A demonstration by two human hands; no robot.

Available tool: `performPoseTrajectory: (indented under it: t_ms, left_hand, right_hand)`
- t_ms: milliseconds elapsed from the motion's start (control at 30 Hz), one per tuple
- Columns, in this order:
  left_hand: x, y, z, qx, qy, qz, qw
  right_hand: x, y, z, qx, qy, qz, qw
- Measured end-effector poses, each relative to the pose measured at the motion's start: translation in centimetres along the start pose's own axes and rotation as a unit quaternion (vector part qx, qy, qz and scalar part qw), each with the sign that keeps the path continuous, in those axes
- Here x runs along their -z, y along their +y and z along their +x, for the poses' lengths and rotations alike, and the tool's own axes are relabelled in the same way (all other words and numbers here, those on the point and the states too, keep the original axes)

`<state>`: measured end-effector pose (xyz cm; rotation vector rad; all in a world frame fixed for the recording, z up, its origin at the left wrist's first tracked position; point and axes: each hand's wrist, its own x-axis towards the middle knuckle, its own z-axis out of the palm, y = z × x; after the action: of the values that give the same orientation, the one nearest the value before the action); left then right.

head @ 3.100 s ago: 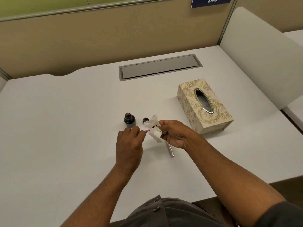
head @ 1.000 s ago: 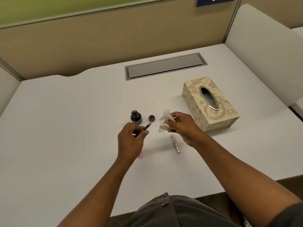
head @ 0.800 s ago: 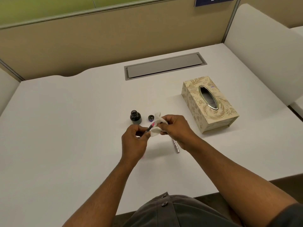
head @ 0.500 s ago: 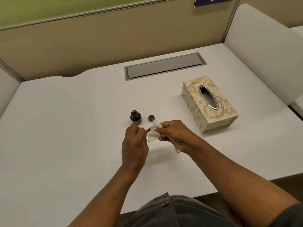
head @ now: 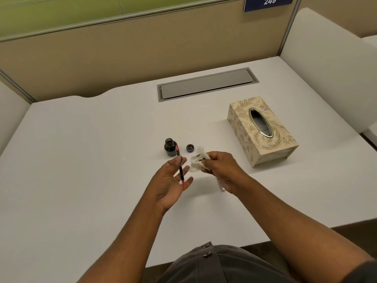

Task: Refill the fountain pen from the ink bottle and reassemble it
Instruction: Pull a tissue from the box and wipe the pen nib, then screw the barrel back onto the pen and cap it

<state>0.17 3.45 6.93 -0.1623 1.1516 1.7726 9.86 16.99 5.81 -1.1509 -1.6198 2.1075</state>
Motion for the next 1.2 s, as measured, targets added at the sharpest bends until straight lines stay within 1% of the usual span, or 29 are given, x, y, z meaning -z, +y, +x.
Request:
performPoseTrajectory:
  t_ms: [67, 167, 267, 333, 367, 433, 500, 533, 567, 600, 633, 667, 733, 800, 900, 967, 1100, 1167, 1200]
  left_hand:
    - [-0.4, 0.1, -0.2, 0.017, -0.034, -0.03, 0.999]
    - [-0.9, 0.1, -0.3, 0.027, -0.082, -0.103, 0.991]
    - [-1.3, -0.1, -0.1, 0.014, -0.07, -0.118, 0.99]
    - [-1.2, -0.2, 0.1, 0.012, -0.027, -0.108, 0.994]
    - [-1.0, -0.3, 0.3, 0.014, -0.003, -0.1, 0.995]
    - [-0.5, -0.3, 0.6, 0.023, 0.037, -0.085, 0.995]
    - [-0.1, -0.3, 0.7, 0.026, 0.07, -0.068, 0.995]
    - [0.1, -0.3, 0.8, 0.025, 0.081, -0.048, 0.995]
    - [0.3, -0.2, 0.9, 0.022, 0.088, -0.026, 0.996]
    - [0.4, -0.1, 0.9, 0.02, 0.09, -0.007, 0.996]
    - [0.5, -0.1, 0.8, 0.021, 0.092, 0.004, 0.996]
    - [0.6, -0.1, 0.8, 0.023, 0.096, 0.01, 0.995]
    - [0.7, -0.1, 0.8, 0.031, 0.105, 0.01, 0.994]
    - [0.8, -0.1, 0.7, 0.039, 0.109, 0.004, 0.993]
    - [0.8, -0.4, 0.8, 0.045, 0.101, -0.025, 0.994]
    - [0.8, -0.5, 1.0, 0.046, 0.108, -0.032, 0.993]
    - [0.9, -0.7, 1.4, 0.052, 0.123, -0.026, 0.991]
    - [1.0, -0.7, 1.5, 0.052, 0.129, -0.025, 0.99]
    - [1.1, -0.6, 1.6, 0.051, 0.131, -0.026, 0.99]
  right_hand:
    - [-1.0, 0.3, -0.4, 0.033, 0.004, -0.04, 0.999]
    - [-2.5, 0.9, -1.0, 0.086, 0.049, -0.178, 0.979]
    - [-3.5, 1.4, -1.7, 0.152, 0.053, -0.239, 0.958]
    - [-3.8, 1.8, -2.0, 0.174, 0.028, -0.27, 0.947]
    - [-3.8, 1.9, -2.1, 0.17, 0.006, -0.289, 0.942]
    - [-3.2, 1.8, -2.1, 0.127, -0.05, -0.295, 0.946]
    - [-2.2, 1.4, -1.7, 0.077, -0.093, -0.242, 0.963]
    - [-1.5, 1.4, -1.4, 0.064, -0.086, -0.213, 0.971]
    - [-0.9, 1.4, -1.0, 0.059, -0.059, -0.193, 0.978]
    - [-0.2, 1.6, -0.6, 0.059, -0.019, -0.193, 0.979]
    - [0.5, 1.9, -0.1, 0.062, 0.027, -0.222, 0.973]
    - [1.1, 2.3, 0.3, 0.062, 0.065, -0.275, 0.957]
    - [2.3, 3.4, 0.9, 0.053, 0.103, -0.385, 0.916]
    - [3.1, 4.6, 1.4, 0.04, 0.115, -0.435, 0.892]
    - [3.6, 5.6, 1.9, 0.028, 0.109, -0.448, 0.887]
    - [3.7, 6.0, 2.2, 0.027, 0.105, -0.456, 0.883]
    - [3.5, 6.2, 2.7, 0.022, 0.117, -0.496, 0.86]
    - [3.3, 6.0, 2.8, 0.012, 0.119, -0.487, 0.865]
    - [3.2, 5.7, 2.7, 0.009, 0.106, -0.465, 0.879]
